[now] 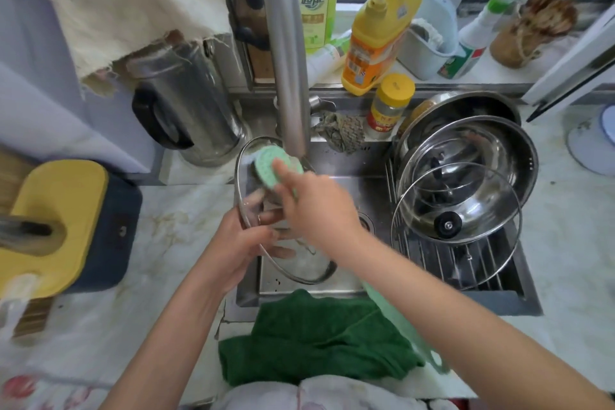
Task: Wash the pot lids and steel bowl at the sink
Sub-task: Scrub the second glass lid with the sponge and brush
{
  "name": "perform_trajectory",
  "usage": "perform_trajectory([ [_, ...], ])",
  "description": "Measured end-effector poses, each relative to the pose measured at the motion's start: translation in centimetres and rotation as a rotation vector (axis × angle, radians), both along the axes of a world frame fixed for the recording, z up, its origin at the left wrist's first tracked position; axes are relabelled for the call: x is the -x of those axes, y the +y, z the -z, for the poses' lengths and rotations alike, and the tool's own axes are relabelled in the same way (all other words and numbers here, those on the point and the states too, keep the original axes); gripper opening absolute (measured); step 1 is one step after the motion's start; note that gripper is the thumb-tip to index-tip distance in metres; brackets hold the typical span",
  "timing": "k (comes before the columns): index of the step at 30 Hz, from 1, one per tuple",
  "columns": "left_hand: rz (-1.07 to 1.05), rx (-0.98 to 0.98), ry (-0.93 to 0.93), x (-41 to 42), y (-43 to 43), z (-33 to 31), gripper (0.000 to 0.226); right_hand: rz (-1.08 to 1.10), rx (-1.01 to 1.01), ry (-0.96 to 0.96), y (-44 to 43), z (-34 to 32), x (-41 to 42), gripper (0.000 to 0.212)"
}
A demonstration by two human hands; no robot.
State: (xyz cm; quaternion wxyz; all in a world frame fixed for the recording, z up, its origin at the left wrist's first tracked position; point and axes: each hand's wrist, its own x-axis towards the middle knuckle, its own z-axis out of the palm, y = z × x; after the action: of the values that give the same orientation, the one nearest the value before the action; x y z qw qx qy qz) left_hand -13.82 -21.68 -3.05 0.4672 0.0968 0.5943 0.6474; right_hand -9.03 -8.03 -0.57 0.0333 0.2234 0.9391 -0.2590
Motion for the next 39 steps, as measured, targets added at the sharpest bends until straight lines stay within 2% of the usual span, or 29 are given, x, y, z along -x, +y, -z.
perform_trajectory([
  [2, -0.026, 0.01, 0.005, -0.2, -0.3, -0.1, 0.047, -0.087, 0.003, 0.051, -1.6, -1.7, -2.1, 0.044],
  [3, -0.033, 0.004, -0.002, -0.2, -0.4, -0.1, 0.05, -0.09, -0.02, 0.058, -1.4, -1.9, -2.1, 0.043],
  [5, -0.026, -0.011, -0.043, -0.3, -0.7, 0.1, 0.069, -0.015, -0.075, -0.033, 1.1, -0.5, 0.1, 0.038],
  [7, 0.011, -0.014, -0.04, -0.2, -1.2, 0.1, 0.082, 0.086, 0.006, -0.156, 4.9, 2.2, 2.5, 0.035],
  [9, 0.044, -0.025, -0.011, 0.0, -1.8, 0.1, 0.085, 0.121, 0.197, -0.275, 8.0, 4.9, 2.7, 0.039],
  [11, 0.035, -0.055, -0.013, 0.3, -2.6, 0.0, 0.085, 0.153, 0.463, -0.297, 9.3, 7.0, 1.0, 0.042],
  [14, -0.046, -0.139, -0.093, 1.0, -3.6, 0.0, 0.086, 0.416, 0.98, -0.204, 8.7, 8.7, -2.6, 0.042],
  [18, -0.101, -0.255, -0.2, 2.4, -3.5, 0.2, 0.094, 0.628, 1.328, -0.108, 6.5, 9.9, -5.4, 0.045],
  [21, -0.041, -0.276, -0.235, 3.7, -3.1, 0.3, 0.102, 0.614, 1.622, 0.078, 6.3, 9.5, -6.4, 0.053],
  [24, 0.082, -0.309, -0.311, 5.3, -2.2, 0.9, 0.093, 0.503, 1.675, 0.242, 7.0, 8.8, -6.9, 0.064],
  [28, 0.3, -0.4, -0.472, 8.2, -0.1, 2.3, 0.075, 0.475, 1.694, 0.455, 7.5, 8.0, -7.7, 0.049],
  [30, 0.261, -0.278, -0.501, 8.8, 1.6, 2.8, 0.072, 0.468, 1.667, 0.479, 7.2, 6.2, -8.1, 0.028],
  [33, 0.026, -0.049, -0.544, 8.7, 4.5, 2.8, 0.061, 0.511, 1.602, 0.505, 7.1, 3.4, -8.5, 0.049],
  [34, -0.067, -0.013, -0.525, 8.5, 5.9, 2.7, 0.05, 0.546, 1.569, 0.539, 7.1, 2.9, -8.4, 0.052],
  [35, -0.168, 0.046, -0.421, 8.4, 7.1, 3.0, 0.045, 0.584, 1.544, 0.58, 7.1, 2.6, -8.5, 0.052],
  [37, -0.293, 0.265, 0.011, 7.6, 9.5, 3.7, 0.044, 0.671, 1.534, 0.67, 7.1, 2.5, -8.5, 0.041],
  [39, -0.208, 0.482, 0.542, 5.3, 10.9, 4.2, 0.05, 0.721, 1.522, 0.712, 7.1, 2.6, -8.2, 0.025],
])
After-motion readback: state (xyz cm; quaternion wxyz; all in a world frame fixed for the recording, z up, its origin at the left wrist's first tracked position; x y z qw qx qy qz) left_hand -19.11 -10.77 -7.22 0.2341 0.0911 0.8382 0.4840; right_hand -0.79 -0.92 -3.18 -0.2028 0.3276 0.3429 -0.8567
